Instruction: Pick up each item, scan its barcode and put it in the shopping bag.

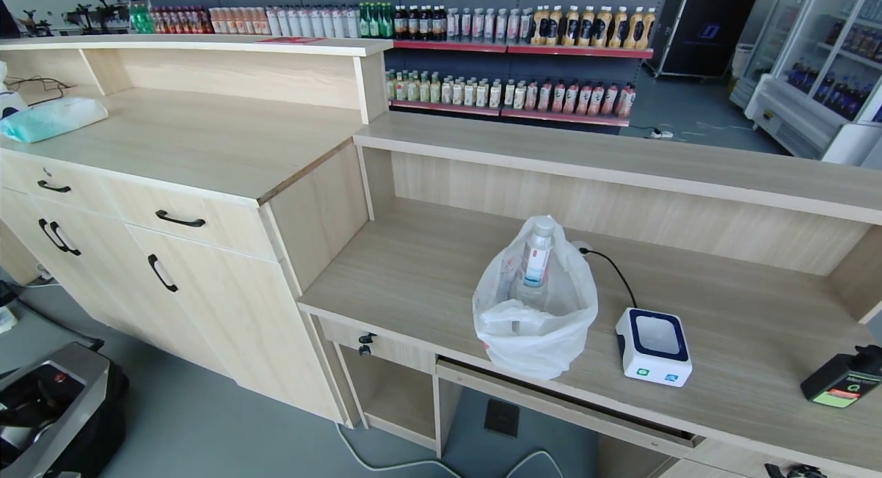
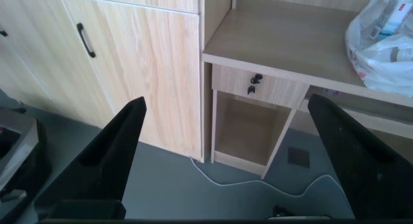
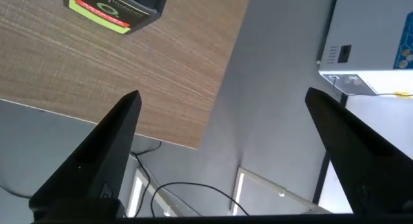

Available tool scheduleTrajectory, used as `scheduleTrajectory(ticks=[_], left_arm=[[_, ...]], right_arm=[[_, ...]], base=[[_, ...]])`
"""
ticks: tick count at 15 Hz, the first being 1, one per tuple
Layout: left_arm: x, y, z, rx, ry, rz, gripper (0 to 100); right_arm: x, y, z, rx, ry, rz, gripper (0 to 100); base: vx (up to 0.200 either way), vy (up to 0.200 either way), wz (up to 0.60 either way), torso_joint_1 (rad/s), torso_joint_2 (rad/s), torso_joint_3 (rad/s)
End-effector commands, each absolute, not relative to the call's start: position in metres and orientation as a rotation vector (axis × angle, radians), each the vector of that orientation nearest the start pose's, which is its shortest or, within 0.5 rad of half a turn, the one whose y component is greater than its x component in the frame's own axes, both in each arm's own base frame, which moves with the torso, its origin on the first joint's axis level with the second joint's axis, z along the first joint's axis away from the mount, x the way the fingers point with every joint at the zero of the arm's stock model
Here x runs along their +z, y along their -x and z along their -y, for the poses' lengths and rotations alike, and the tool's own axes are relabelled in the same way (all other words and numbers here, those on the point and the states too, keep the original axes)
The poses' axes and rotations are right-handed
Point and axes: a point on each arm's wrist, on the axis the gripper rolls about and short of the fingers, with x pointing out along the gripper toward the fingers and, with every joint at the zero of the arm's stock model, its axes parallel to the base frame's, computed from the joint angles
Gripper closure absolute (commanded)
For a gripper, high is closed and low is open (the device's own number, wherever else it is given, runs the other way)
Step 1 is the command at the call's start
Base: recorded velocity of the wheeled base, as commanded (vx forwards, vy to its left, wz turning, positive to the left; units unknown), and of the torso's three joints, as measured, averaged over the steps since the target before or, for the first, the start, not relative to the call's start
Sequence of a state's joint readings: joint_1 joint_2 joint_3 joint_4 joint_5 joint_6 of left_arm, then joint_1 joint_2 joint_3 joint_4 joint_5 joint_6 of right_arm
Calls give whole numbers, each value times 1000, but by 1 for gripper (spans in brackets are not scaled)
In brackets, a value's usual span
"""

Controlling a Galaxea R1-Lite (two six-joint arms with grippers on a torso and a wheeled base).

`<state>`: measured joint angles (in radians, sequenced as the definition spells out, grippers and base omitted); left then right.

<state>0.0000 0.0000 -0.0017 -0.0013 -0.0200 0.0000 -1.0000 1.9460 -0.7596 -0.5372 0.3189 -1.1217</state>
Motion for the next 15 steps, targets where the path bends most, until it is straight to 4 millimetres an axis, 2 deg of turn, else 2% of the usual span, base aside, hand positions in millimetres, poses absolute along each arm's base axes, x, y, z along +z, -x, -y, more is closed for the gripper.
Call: scheduleTrajectory(ticks=[1, 15], left_arm=[[76, 23, 0, -20, 0, 3, 0], [76, 23, 0, -21, 0, 3, 0]], right_arm=[[67, -188, 278, -240, 621, -810, 0], [27, -218, 315, -36, 548, -622, 0]], base=[[0, 0, 0, 0, 0, 0], [0, 0, 0, 0, 0, 0]])
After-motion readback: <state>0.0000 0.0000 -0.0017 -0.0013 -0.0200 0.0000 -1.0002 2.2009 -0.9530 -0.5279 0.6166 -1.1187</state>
